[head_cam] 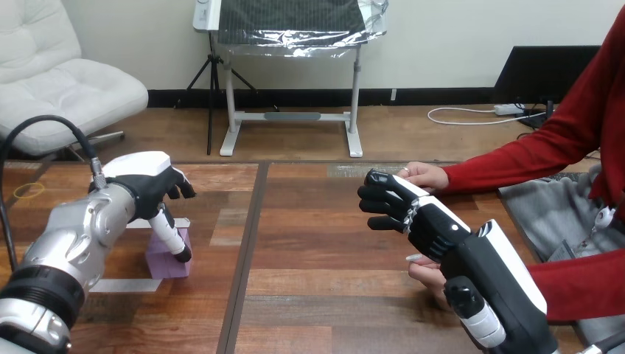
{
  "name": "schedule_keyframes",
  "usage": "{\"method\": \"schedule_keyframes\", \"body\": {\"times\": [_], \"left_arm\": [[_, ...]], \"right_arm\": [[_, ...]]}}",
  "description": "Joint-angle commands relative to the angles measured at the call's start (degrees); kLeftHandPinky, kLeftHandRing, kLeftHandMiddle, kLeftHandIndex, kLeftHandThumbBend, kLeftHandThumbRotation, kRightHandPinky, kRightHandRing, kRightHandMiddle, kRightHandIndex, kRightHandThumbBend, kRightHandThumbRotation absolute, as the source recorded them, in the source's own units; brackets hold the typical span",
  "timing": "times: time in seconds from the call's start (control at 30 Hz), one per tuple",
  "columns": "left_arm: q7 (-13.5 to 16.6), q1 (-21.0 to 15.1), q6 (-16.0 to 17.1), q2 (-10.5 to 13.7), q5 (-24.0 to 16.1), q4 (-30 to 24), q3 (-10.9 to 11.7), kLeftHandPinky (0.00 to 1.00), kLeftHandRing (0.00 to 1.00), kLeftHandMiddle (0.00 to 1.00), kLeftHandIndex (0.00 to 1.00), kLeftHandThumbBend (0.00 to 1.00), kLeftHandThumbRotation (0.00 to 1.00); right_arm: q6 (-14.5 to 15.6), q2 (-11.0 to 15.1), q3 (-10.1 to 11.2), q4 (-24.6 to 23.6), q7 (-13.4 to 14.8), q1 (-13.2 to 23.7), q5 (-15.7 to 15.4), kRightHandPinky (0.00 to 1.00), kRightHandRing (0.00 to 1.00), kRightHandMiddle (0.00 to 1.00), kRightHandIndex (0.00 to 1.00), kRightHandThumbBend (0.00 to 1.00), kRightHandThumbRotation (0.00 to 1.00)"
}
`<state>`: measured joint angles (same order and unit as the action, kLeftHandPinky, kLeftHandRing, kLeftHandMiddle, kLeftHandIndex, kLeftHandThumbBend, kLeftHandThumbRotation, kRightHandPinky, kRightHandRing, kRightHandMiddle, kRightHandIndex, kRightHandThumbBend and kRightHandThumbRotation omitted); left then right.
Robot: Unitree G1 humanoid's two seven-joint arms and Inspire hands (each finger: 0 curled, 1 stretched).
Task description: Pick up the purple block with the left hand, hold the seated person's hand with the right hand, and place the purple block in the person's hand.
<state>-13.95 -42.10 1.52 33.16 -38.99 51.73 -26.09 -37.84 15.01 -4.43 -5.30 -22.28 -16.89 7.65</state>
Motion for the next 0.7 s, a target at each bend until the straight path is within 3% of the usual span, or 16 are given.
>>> {"method": "schedule_keyframes", "body": {"times": [0.0, 0.67], "left_arm": [[1.16, -1.27, 0.85, 0.42, -0.75, 0.73, -0.41, 0.74, 0.81, 0.82, 0.79, 1.00, 0.02], [-4.29, -3.04, -0.50, -0.15, -2.86, 2.20, -1.92, 0.92, 0.88, 0.87, 0.83, 1.00, 0.06]], "right_arm": [[-0.35, -0.62, 0.42, -2.35, 0.51, 2.10, 0.45, 0.80, 0.85, 0.86, 0.88, 0.96, 1.00], [-0.28, -0.61, 0.50, -2.45, 0.61, 2.05, 0.32, 0.80, 0.85, 0.86, 0.88, 0.97, 1.00]]}}
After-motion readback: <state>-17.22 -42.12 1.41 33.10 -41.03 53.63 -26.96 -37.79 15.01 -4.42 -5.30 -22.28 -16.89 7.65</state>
